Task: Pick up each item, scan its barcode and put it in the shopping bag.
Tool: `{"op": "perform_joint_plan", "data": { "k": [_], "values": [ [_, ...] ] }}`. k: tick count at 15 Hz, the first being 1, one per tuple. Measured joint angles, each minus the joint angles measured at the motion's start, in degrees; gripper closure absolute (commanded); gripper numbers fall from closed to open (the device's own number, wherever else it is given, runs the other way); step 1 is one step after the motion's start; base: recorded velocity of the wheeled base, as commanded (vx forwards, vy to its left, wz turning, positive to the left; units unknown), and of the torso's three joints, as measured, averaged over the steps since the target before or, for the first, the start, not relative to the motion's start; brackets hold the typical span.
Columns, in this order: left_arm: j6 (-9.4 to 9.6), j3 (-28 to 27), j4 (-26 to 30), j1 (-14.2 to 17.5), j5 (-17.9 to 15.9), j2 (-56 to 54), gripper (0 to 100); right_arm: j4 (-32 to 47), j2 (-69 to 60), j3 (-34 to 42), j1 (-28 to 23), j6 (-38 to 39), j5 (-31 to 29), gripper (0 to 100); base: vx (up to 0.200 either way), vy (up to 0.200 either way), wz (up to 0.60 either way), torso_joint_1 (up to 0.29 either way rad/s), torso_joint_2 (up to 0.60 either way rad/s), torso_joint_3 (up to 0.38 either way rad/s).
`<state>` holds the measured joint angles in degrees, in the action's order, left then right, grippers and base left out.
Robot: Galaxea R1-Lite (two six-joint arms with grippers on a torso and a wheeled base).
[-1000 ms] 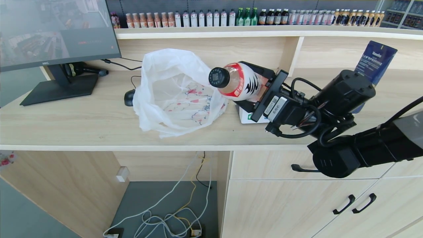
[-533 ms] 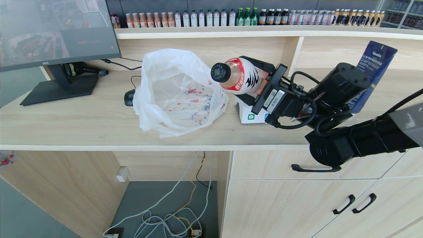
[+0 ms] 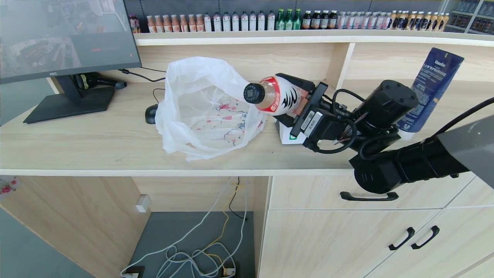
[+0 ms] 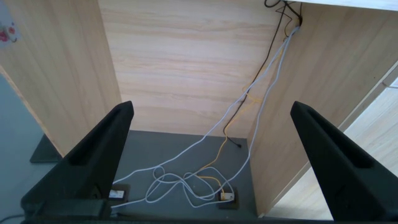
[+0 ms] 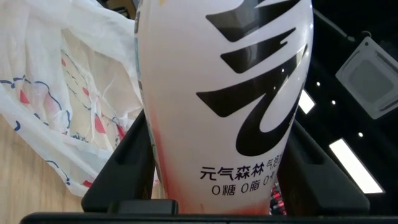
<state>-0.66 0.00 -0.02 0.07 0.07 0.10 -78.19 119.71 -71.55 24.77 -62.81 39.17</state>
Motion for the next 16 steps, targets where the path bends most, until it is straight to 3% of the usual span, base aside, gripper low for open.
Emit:
{"op": "perform_joint_plan", "data": {
  "k": [16],
  "values": [
    [0.00, 0.00, 0.00, -0.02, 0.00, 0.00, 0, 0.67, 0.68, -0.89, -0.52, -0.22, -0.26, 100, 0.000, 0.000, 0.00, 0.000, 0.00, 0.000]
  ]
}}
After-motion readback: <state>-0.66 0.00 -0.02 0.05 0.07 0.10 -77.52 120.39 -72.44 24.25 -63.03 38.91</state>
